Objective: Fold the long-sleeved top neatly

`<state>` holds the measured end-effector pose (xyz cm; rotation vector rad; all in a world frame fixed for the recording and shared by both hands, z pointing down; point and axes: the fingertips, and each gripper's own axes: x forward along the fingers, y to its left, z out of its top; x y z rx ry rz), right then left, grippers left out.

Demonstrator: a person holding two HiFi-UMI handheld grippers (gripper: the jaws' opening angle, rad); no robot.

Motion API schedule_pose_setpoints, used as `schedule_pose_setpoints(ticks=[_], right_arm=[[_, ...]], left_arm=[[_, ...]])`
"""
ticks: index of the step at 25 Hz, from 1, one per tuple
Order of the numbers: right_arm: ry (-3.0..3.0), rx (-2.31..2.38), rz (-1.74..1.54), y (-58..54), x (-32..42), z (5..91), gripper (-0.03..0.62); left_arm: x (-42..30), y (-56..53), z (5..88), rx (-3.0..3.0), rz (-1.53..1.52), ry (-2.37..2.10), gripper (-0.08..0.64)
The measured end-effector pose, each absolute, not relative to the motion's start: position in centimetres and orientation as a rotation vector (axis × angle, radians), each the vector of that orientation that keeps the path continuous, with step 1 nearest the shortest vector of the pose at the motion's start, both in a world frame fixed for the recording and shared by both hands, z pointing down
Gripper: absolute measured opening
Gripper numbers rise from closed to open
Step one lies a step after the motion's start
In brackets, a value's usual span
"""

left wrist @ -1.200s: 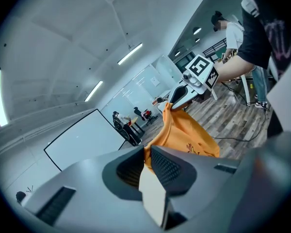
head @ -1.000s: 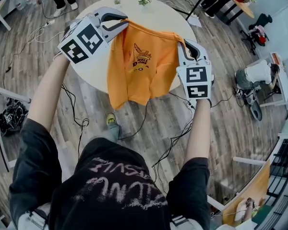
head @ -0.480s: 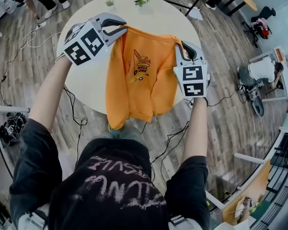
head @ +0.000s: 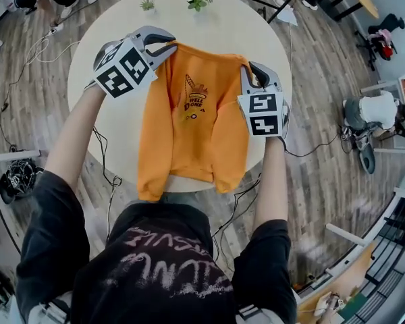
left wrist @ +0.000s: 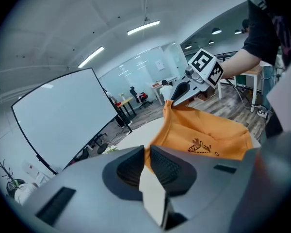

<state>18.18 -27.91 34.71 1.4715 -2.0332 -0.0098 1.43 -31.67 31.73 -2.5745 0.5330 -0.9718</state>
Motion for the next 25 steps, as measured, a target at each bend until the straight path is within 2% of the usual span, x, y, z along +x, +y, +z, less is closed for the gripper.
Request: schedule_pose_setpoints(ticks=[13, 19, 25], right_arm=[[-2.06, 1.339, 0.22, -37.1, 19.8, 47.4, 0.038], [-2.053, 1.274, 0.318, -38.5, 20.0, 52.2, 0.069], [-2.041, 1.245, 0.365, -38.3, 20.2, 55.0, 0.1]], left_arm=[[3.5, -40.7, 44.2, -2.664, -1.178, 0.622, 0.049], [3.7, -42.2, 49.7, -2.684, -1.28, 0.637, 0.054], [3.3, -42.7, 52.9, -2.688, -1.349, 0.685, 0.103]])
